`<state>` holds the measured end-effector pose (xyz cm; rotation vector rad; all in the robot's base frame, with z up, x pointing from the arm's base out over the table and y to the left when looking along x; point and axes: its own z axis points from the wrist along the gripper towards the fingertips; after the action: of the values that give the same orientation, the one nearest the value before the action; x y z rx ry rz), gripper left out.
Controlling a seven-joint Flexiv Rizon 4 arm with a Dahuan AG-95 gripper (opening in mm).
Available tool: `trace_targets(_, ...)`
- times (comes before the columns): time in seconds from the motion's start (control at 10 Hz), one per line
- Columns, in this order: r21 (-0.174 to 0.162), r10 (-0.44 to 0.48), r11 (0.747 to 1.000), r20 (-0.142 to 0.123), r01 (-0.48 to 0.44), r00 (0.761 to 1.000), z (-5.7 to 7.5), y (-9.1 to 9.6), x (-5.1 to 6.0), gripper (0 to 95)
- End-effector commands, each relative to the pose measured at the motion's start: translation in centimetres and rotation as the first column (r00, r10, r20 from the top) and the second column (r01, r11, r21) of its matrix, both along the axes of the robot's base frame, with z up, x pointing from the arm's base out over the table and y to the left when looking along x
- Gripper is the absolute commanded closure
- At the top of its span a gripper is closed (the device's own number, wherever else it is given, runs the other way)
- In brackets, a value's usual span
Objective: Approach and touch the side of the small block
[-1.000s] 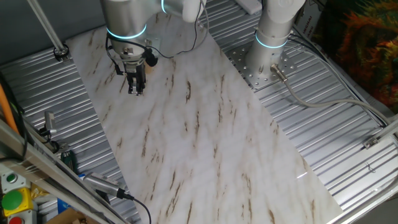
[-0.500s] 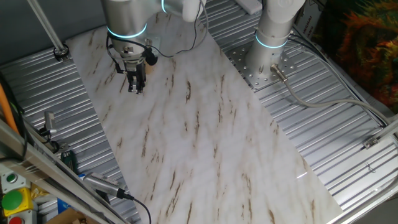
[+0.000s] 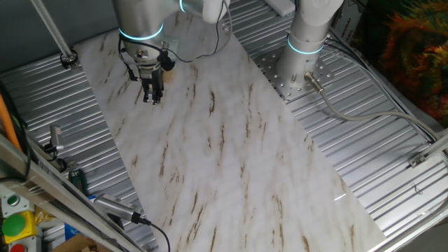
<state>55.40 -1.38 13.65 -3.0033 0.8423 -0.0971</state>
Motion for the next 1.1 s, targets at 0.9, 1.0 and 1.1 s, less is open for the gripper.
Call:
trace_targets(0.9,0.022,-0.032,0.999,0.004,0.032,0.999,-3.0,-2.7,-1.0,95.0)
trace_targets(1.0,0.026,-0.026,0.999,-0.001,0.026,1.000,-3.3,-4.0,-1.4,95.0)
trace_targets(1.1,0.021,-0.013,1.000,-0.001,0.013,1.000,-3.5,-5.5,-2.0,95.0)
